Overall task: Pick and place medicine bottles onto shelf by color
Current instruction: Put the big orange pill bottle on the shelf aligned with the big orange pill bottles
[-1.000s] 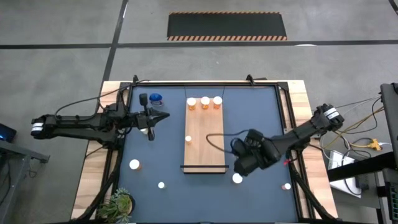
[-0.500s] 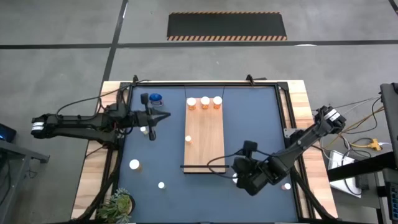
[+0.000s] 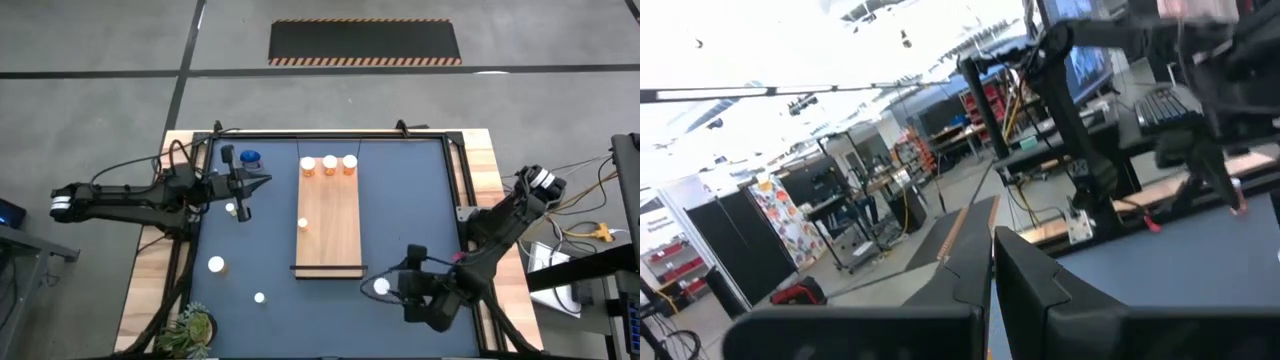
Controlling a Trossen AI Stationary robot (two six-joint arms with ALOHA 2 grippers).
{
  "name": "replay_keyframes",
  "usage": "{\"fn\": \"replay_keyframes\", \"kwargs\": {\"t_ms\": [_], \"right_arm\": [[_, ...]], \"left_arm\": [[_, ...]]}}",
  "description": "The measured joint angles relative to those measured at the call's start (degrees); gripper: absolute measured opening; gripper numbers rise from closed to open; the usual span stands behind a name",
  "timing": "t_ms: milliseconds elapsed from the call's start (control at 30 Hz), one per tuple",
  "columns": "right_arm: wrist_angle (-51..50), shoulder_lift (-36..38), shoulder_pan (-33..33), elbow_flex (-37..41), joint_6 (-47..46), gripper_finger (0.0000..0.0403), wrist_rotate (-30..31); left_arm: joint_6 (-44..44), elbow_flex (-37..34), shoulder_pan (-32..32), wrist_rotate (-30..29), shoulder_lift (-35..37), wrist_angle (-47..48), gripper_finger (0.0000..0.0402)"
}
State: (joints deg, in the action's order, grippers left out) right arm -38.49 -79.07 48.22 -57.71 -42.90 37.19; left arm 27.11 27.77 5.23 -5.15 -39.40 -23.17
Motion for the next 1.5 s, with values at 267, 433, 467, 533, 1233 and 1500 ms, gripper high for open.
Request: {"fn": "replay_keyframes", "kwargs": {"t_ms": [267, 433, 467, 533, 1233, 1500], "right_arm": [[16.19, 2.77, 0.91, 12.17, -0.58, 0.0252, -3.17], [17.58, 1.36, 0.91, 13.74, -0.91, 0.0247, -3.17], [18.19, 1.14, 0.91, 13.74, -0.64, 0.0247, -3.15], [18.43, 0.9, 0.91, 13.73, -0.6, 0.0247, -3.17], [29.13, -4.5, -0.76, 16.9, 0.83, 0.0247, -4.1], [32.48, -4.74, -1.52, 17.82, 3.13, 0.0246, -4.01]], "left_arm": [[-1.33, 0.04, 0.0, -0.02, -0.33, -2.61, 0.0], [-1.46, 0.06, -0.04, -0.02, -0.7, -3.75, 0.0], [-1.49, 0.07, -0.04, -0.02, -0.68, -3.54, 0.0], [-1.47, 0.1, -0.04, -0.02, -0.82, -3.44, 0.0], [-1.33, 0.26, 0.0, -0.02, -4.85, -8.33, 0.0], [-1.32, 0.25, 0.0, -0.02, -5.73, -8.77, 0.0]]}}
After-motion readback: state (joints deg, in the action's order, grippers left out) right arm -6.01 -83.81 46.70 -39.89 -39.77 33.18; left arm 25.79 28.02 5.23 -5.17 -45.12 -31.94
